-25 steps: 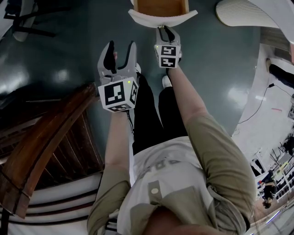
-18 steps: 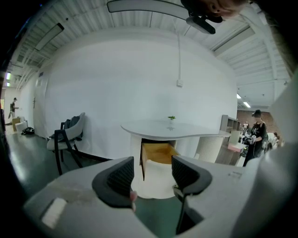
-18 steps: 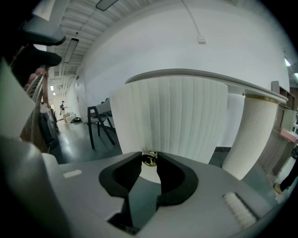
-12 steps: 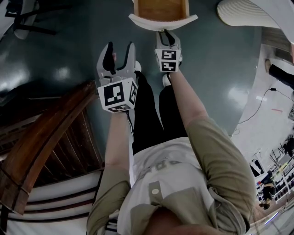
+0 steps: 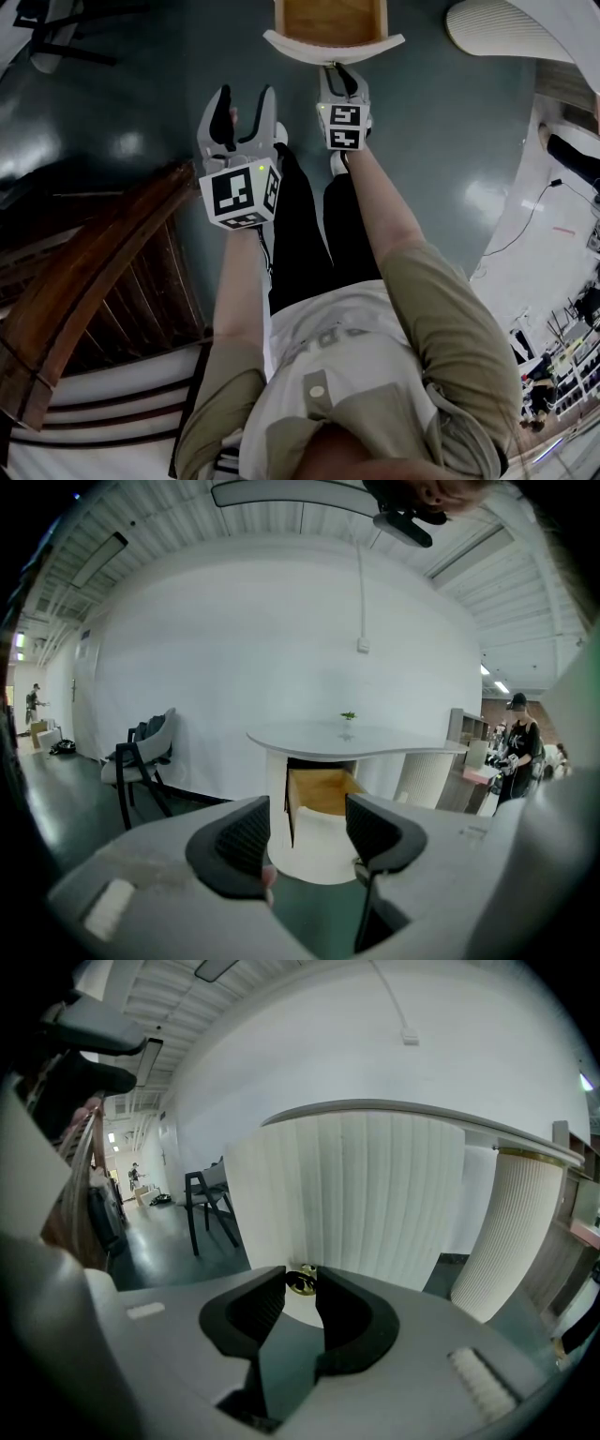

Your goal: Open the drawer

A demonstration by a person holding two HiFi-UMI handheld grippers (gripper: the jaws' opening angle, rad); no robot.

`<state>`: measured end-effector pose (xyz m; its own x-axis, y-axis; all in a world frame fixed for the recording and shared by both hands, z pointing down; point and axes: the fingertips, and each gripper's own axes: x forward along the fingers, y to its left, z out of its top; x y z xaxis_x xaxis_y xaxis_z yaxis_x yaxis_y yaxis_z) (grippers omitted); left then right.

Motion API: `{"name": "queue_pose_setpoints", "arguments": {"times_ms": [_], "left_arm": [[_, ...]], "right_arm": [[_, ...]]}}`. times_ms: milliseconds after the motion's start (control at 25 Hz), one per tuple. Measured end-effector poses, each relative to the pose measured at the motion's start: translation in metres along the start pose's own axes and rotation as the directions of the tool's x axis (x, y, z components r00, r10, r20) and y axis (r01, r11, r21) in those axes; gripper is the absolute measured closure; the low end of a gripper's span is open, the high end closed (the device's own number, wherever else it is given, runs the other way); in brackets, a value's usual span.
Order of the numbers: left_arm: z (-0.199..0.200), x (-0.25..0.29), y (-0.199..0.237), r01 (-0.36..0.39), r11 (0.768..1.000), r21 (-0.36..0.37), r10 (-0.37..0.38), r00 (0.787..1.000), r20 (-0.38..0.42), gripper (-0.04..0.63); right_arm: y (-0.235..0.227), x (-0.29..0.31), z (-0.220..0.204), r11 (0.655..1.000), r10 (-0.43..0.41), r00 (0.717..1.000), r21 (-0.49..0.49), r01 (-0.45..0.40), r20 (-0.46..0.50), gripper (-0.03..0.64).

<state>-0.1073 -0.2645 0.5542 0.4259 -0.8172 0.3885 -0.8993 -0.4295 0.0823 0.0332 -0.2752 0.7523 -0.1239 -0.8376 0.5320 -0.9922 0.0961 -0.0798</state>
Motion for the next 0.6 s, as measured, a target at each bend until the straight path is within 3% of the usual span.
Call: {"name": "queue_pose_setpoints", "arguments": {"times_ms": [600], "left_arm": [[-0.006,-0.007,-0.002,-0.020,1.000,-0.006,0.020,1.000,-0.003,0.330]], "right_arm": [[0.002,-0.010,-0.011,1.000,-0.002,1.000,0.010,0.002,-0.009,0.511]]}}
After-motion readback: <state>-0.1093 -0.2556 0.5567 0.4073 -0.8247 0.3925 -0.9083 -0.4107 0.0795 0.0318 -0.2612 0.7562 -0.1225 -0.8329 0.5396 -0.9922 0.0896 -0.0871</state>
